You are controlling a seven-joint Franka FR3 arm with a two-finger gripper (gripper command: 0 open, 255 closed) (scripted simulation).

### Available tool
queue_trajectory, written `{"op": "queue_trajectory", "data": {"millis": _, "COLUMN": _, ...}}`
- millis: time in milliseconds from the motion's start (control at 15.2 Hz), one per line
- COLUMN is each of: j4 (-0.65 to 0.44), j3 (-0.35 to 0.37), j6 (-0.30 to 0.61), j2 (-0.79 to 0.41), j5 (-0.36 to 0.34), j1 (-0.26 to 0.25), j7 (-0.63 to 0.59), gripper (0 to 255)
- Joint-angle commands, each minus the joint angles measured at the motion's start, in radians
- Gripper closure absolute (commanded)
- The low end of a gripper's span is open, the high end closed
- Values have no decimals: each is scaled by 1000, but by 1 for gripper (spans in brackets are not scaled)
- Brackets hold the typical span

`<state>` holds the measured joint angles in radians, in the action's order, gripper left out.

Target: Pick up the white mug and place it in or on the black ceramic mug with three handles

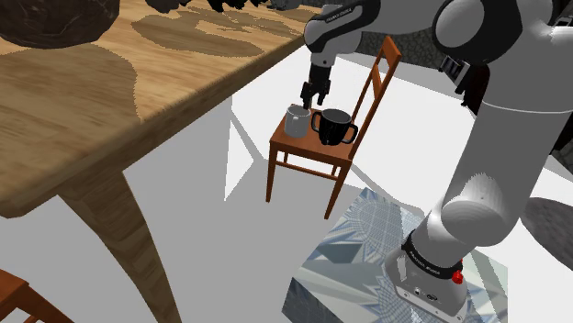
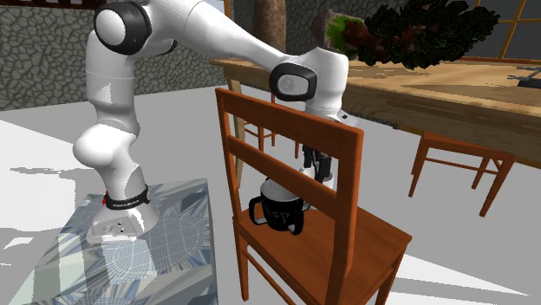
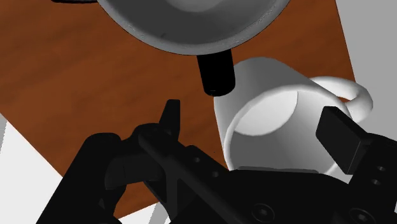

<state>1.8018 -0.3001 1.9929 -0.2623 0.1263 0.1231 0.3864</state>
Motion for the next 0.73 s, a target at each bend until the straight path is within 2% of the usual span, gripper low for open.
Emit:
{"op": "queue_trajectory", "data": {"millis": 0, "j4": 1, "j3": 9, "j6": 159, "j2": -83, "j5": 8, "j1": -3, "j7": 9, "gripper": 0}}
{"op": "queue_trajectory", "data": {"millis": 132, "j4": 14, "j3": 12, "j6": 188, "j2": -100, "j5": 15, "j1": -2, "j7": 13, "gripper": 0}}
{"op": "queue_trajectory", "data": {"millis": 660, "j4": 14, "j3": 13, "j6": 188, "j2": -100, "j5": 14, "j1": 0, "j7": 13, "gripper": 0}}
